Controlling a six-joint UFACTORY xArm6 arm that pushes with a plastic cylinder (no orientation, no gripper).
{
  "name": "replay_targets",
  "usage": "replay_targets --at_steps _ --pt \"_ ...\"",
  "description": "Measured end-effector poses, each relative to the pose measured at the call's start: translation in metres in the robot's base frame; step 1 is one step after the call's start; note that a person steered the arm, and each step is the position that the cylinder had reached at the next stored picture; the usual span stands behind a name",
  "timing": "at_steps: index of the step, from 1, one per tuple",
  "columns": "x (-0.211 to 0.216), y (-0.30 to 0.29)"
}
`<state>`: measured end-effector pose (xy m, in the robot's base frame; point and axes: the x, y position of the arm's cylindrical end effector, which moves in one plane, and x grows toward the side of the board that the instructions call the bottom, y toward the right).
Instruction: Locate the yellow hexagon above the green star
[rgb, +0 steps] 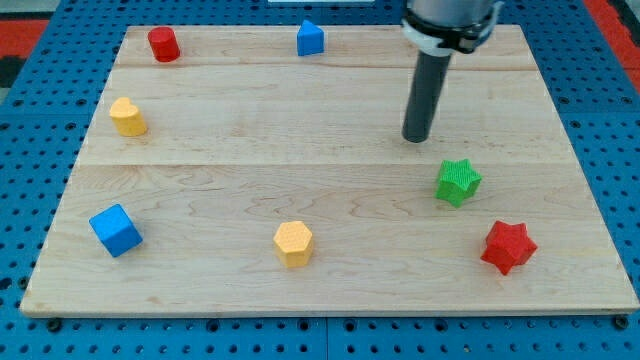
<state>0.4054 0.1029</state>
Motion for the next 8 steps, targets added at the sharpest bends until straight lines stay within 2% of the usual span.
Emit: replay_targets --at_steps 2,3,5,7,8 --pt "0.062 0.032" --pt "0.071 0.051" --pt "0.052 -0.006" --pt "0.052 -0.016" --pt "0.072 -0.02"
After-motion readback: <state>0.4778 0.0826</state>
